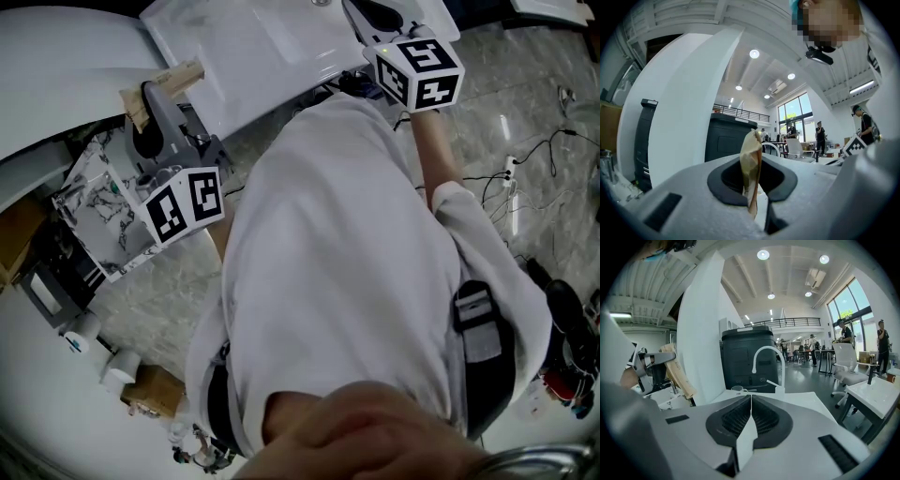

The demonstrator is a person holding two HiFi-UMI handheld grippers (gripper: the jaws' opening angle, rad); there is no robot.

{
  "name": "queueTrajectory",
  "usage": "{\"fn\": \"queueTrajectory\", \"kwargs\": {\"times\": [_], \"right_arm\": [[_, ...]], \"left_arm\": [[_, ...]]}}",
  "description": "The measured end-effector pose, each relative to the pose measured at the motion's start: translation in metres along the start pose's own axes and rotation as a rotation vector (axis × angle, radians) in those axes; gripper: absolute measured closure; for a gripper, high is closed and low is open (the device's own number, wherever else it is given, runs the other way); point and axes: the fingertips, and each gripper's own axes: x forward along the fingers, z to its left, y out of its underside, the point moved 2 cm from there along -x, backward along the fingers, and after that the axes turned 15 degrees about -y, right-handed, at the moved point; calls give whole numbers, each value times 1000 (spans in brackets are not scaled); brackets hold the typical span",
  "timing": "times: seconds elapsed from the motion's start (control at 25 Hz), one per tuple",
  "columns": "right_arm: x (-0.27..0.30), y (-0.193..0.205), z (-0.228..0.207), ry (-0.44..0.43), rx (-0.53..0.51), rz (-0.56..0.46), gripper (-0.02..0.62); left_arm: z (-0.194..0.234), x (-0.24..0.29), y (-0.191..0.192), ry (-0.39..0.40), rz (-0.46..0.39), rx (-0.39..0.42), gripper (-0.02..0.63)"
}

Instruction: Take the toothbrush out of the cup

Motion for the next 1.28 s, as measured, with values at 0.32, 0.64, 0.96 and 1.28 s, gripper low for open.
{"fn": "queueTrajectory", "kwargs": {"times": [0.32, 0.64, 0.96, 1.28], "right_arm": [[8, 4, 17, -25, 3, 2, 580], [21, 1, 11, -56, 4, 2, 580], [23, 7, 10, -59, 23, -4, 580], [22, 8, 13, -61, 27, -1, 580]], "left_arm": [[7, -5, 9, 6, 20, -8, 563], [11, 0, 10, -21, 25, -11, 563], [4, 0, 12, -6, 30, -4, 563], [5, -1, 11, -3, 31, -6, 563]]}}
